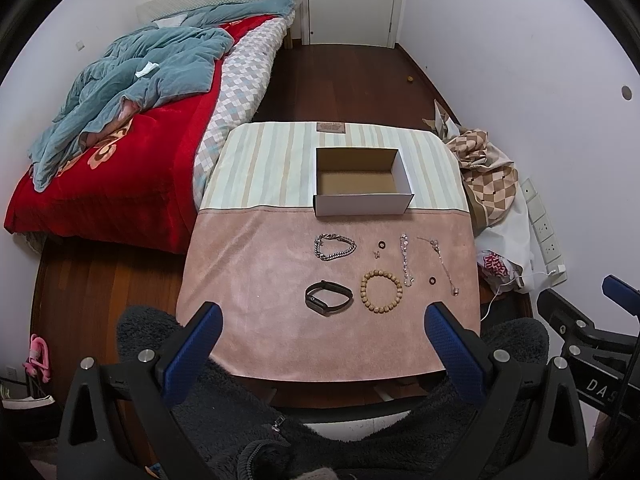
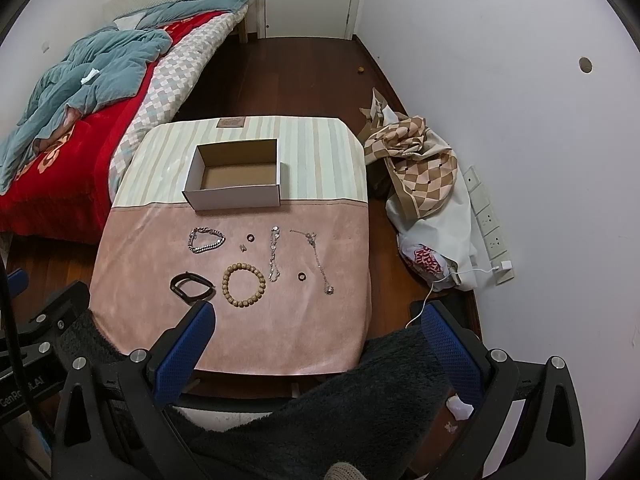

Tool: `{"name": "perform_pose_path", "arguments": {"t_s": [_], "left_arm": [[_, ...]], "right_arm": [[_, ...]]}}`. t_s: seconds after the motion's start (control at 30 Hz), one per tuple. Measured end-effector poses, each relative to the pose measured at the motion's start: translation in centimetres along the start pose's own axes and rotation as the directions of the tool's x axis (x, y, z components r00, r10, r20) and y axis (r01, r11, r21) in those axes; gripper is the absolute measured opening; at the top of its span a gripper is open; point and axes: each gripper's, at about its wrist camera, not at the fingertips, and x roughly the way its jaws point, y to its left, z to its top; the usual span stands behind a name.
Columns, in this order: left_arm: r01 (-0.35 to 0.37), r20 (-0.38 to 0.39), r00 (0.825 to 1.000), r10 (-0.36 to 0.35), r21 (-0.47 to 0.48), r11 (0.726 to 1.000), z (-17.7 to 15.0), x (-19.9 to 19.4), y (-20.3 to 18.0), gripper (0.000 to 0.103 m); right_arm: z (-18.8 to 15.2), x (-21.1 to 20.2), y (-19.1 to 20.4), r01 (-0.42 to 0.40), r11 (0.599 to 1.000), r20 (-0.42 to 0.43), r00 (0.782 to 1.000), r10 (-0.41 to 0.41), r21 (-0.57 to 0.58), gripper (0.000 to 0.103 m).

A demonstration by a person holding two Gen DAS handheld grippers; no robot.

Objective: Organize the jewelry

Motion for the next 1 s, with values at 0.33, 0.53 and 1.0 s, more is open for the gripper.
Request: {"name": "perform_pose_path", "arguments": {"t_s": [0.33, 0.53, 1.0], "left_arm": [[0.001, 0.000, 1.000, -0.001, -0.002, 1.000, 0.06, -0.15, -0.04, 0.103], [0.002, 0.002, 1.000, -0.002, -0.002, 1.000, 0.07, -0.22, -0.07, 0.103], [0.006, 0.006, 1.000, -0.006, -0.004, 1.000, -0.38, -0.20, -0.25, 0.103]], "right_arm": [[0.07, -0.28, -0.08, 0.005, 1.000, 0.006, 1.000, -0.005, 0.005, 0.103], [0.05, -0.31, -0.12, 0.003, 1.000, 0.007, 1.000, -0.003, 0.003, 0.103], [-0.12, -0.88, 0.02, 0.005, 1.000, 0.022, 1.000, -0.005, 0.003, 0.103]]}}
